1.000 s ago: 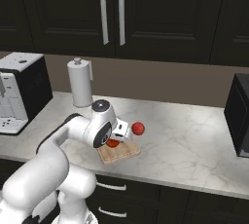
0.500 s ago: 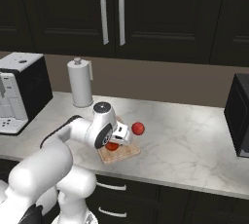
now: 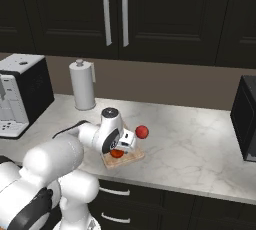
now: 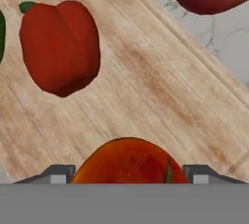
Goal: Place the avocado, onion, tomato, and bell pepper on the cutting board.
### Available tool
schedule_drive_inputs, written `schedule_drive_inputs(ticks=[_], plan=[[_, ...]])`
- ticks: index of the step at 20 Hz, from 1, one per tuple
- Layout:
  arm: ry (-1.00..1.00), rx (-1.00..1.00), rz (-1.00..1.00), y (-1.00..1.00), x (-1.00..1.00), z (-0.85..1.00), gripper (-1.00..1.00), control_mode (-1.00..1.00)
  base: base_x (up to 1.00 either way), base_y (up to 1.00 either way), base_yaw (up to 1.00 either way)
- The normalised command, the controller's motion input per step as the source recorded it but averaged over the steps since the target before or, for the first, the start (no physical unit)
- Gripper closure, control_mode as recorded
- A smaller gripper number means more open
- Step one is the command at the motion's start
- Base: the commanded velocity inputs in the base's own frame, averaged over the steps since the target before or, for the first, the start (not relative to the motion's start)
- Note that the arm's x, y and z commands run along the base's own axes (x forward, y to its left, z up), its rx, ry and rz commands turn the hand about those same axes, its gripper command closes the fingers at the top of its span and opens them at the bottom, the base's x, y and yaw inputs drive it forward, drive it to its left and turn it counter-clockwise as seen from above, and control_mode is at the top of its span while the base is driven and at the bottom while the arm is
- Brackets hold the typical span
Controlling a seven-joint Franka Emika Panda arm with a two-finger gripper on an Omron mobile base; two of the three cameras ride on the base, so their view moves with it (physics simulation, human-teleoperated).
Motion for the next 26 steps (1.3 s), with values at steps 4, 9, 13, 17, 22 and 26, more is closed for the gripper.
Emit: schedule_drive_inputs(ticks=[4, 9, 13, 17, 22, 26], plan=[[0.01, 0.0, 0.0, 0.14, 0.0, -0.58, 1.0, -1.0, 0.0, 0.0, 0.0], [0.0, 0.0, 0.0, 0.14, -0.04, -0.32, -1.0, -1.0, 0.0, 0.0, 0.0], [-0.05, 0.0, 0.0, 0.0, -0.14, 0.03, -1.0, -1.0, 0.0, 0.0, 0.0], [-0.12, 0.0, 0.0, 0.0, 0.0, 0.07, -1.0, -1.0, 0.0, 0.0, 0.0], [-0.1, 0.0, 0.0, 0.12, 0.01, 0.0, -1.0, -1.0, 0.0, 0.0, 0.0], [-0.1, 0.0, 0.0, 0.05, 0.0, 0.2, -1.0, -1.0, 0.0, 0.0, 0.0]])
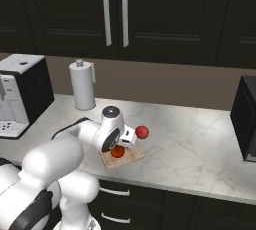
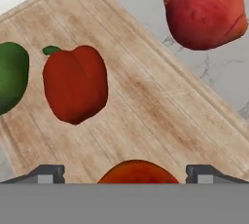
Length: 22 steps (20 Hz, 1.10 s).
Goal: Place the avocado, onion, tomato, and bell pepper on the cutting board.
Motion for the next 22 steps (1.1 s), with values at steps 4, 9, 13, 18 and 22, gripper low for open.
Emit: schedule_drive_inputs(ticks=[4, 9, 13, 18, 22], plan=[[-0.03, 0.0, 0.0, -0.13, 0.08, 0.66, -1.0, -1.0, 0.0, 0.0, 0.0], [0.0, 0.0, 0.0, -0.12, 0.23, 0.65, -1.0, -1.0, 0.0, 0.0, 0.0], [0.0, -0.02, 0.0, -0.08, 0.29, 0.49, -1.0, -1.0, 0.0, 0.0, 0.0], [0.0, -0.04, 0.0, -0.12, 0.26, 0.34, -1.0, -1.0, 0.0, 0.0, 0.0], [0.0, -0.03, 0.0, -0.12, 0.19, 0.11, -1.0, -1.0, 0.0, 0.0, 0.0]])
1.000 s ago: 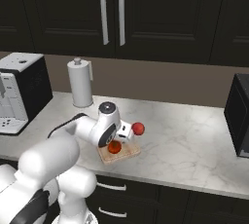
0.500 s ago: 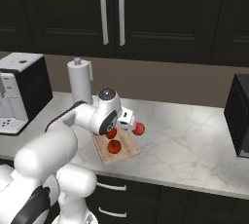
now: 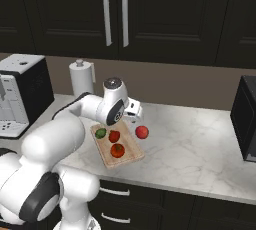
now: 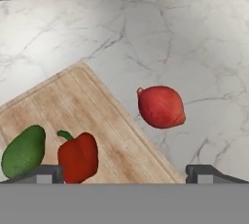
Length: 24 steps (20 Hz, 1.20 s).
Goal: Place the avocado, onion, tomato, and bell pepper on the cutting board.
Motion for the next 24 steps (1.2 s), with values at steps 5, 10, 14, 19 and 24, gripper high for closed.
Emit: schedule_drive_inputs(ticks=[5, 10, 14, 19, 24], plan=[[0.0, 0.0, 0.0, -0.11, 0.1, -0.11, -1.0, -1.0, 0.0, 0.0, 0.0], [0.0, 0.0, 0.0, -0.21, 0.14, -0.19, -1.0, -1.0, 0.0, 0.0, 0.0], [0.0, 0.0, 0.0, -0.23, 0.24, -0.17, -1.0, -1.0, 0.0, 0.0, 0.0], [0.0, 0.0, 0.01, -0.19, 0.29, -0.13, -1.0, -1.0, 0.0, 0.0, 0.0], [0.0, 0.0, 0.0, -0.12, 0.27, -0.24, -1.0, -1.0, 0.0, 0.0, 0.0]])
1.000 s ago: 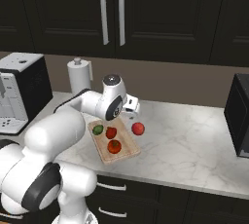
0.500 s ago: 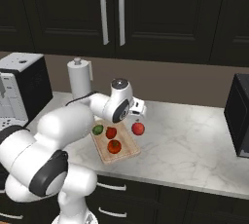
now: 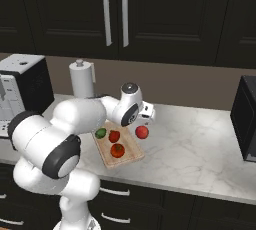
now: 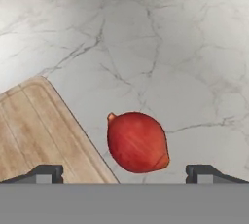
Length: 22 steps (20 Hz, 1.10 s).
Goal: Place the avocado, onion, tomato, and bell pepper on the cutting board.
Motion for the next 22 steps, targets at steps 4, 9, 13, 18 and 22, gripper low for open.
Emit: schedule_drive_inputs(ticks=[4, 9, 13, 18, 22], plan=[[0.01, 0.0, 0.01, -0.03, 0.21, -0.29, -1.0, -1.0, 0.0, 0.0, 0.0], [0.0, 0.0, 0.0, -0.04, 0.04, -0.26, -1.0, -1.0, 0.0, 0.0, 0.0], [0.0, 0.0, 0.0, -0.07, 0.04, -0.24, -1.0, -1.0, 0.0, 0.0, 0.0], [0.0, 0.0, 0.0, -0.04, 0.1, -0.25, -1.0, -1.0, 0.0, 0.0, 0.0], [0.0, 0.0, 0.0, -0.07, 0.22, -0.23, -1.0, -1.0, 0.0, 0.0, 0.0]])
